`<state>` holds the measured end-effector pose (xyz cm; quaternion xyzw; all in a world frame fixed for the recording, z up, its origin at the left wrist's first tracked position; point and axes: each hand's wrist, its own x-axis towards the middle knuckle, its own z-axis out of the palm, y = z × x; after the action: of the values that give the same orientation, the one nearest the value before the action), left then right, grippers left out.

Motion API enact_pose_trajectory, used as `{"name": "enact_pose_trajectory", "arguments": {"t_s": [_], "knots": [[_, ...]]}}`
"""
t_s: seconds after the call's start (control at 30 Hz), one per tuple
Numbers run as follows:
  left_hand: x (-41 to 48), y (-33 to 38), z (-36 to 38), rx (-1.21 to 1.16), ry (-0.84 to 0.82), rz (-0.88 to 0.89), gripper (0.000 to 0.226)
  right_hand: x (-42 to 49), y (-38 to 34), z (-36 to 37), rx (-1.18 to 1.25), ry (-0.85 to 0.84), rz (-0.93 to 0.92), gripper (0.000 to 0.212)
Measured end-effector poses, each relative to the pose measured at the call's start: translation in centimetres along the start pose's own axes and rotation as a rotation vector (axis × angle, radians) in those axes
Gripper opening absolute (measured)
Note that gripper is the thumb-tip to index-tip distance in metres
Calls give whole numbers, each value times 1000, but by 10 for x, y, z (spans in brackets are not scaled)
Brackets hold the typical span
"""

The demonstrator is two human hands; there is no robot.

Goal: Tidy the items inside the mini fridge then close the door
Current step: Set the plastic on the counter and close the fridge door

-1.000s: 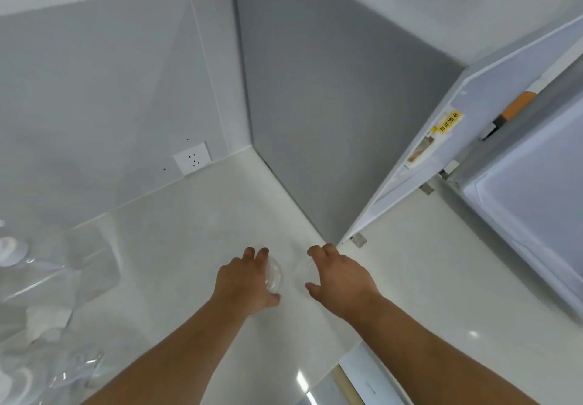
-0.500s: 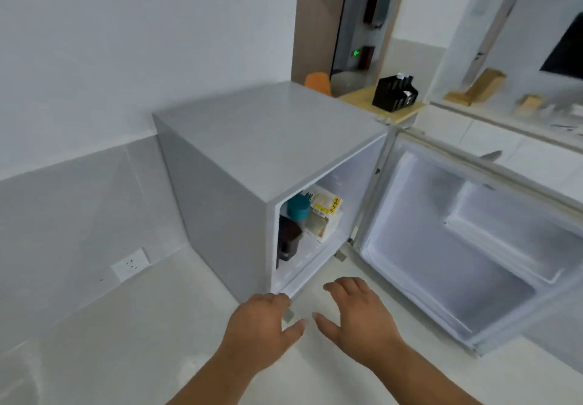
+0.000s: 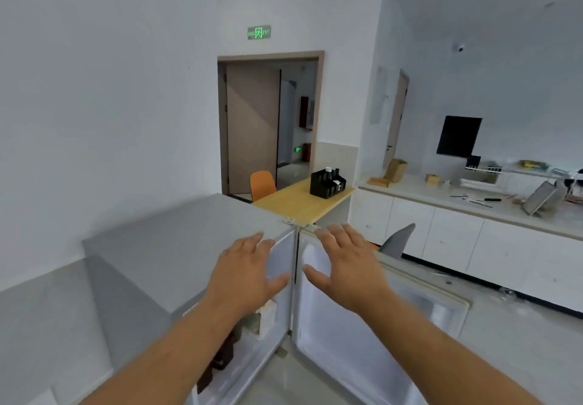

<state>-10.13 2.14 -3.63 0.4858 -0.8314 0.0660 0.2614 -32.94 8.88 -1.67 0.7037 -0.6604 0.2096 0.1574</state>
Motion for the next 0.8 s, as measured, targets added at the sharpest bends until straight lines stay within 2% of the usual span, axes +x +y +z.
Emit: {"name": "enact_pose_trajectory", "arguments": {"t_s": [0.13, 0.27, 0.37, 0.47, 0.67, 0.8], "knots": [[27, -18, -13, 110, -55, -17, 91, 13, 32, -15, -47, 24, 56, 82], [27, -62, -6, 220, -175, -115, 90, 8, 77, -6, -106, -84, 225, 83], [17, -94, 11, 84, -242, -232, 68, -12, 122, 12, -146, -247, 387, 81], [17, -103, 22, 1, -185, -233, 47, -39, 151, 34, -245, -370, 443, 71], [20, -107, 28, -19, -178, -190, 42, -50, 153, 45, -276, -201, 375, 49], [20, -104, 25, -24, -189, -200, 43, -49, 133, 33, -150, -162, 415, 41]]}}
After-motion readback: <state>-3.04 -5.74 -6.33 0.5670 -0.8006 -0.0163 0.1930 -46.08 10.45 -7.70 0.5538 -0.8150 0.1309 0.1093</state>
